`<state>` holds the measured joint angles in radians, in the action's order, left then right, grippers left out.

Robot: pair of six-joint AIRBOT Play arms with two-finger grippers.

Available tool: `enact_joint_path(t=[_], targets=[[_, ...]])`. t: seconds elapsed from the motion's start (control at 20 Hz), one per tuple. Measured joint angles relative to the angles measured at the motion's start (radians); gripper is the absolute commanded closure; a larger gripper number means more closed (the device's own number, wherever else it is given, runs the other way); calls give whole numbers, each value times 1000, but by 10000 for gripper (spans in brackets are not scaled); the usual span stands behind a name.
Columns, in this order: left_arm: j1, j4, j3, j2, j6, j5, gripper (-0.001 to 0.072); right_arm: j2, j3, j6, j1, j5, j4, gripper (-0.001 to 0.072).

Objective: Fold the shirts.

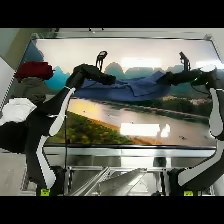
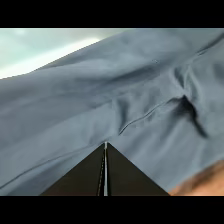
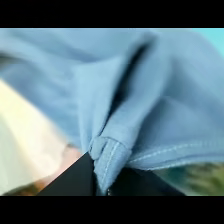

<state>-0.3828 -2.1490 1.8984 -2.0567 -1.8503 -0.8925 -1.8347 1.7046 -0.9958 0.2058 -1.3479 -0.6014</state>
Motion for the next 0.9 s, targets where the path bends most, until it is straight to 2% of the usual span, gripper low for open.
enact_joint_path(t=[0.3,0.45,0.6,0.75,0.9], targets=[[-73,-14,161,-161,37,-50,694,151,61,-67,-69,-85,-12,690],[-64,-85,164,-160,45,-69,695,168,67,-85,-97,-89,-23,690],[17,-141,150,-44,37,-163,695,168,69,-111,-113,-88,-29,690],[161,-178,145,163,10,-280,695,167,69,-124,-163,-48,-15,690],[323,-194,143,381,-2,-344,695,150,69,-130,-290,107,34,690]])
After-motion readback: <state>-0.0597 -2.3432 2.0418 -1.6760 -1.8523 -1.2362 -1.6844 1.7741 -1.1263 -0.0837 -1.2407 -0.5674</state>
